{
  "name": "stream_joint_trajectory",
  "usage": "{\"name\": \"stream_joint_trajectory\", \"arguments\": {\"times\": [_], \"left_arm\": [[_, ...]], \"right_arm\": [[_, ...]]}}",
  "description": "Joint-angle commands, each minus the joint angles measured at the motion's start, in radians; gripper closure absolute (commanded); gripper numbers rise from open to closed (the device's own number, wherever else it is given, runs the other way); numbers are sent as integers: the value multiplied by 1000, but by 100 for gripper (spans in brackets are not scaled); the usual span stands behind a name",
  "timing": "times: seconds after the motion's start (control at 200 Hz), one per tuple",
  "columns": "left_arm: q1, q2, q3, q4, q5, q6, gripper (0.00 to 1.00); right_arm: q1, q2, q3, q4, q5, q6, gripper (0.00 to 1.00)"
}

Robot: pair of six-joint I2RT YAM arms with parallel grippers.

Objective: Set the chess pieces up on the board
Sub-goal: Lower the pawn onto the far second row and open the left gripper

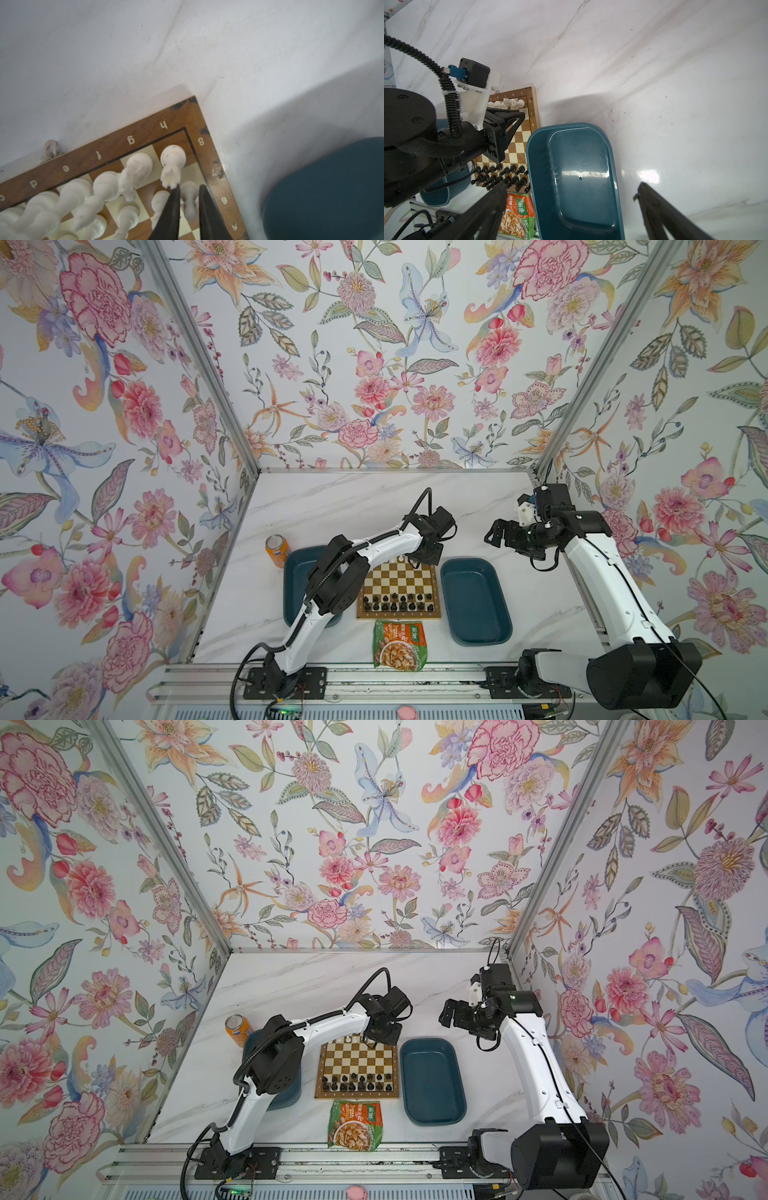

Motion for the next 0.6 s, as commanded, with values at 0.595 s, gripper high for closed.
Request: {"name": "stream_joint_trajectory", "arguments": {"times": [0.595], "left_arm": [[13, -2, 113, -48, 27, 20, 71]], "right_arm": [[-6, 13, 13, -11, -3, -17, 1]]}}
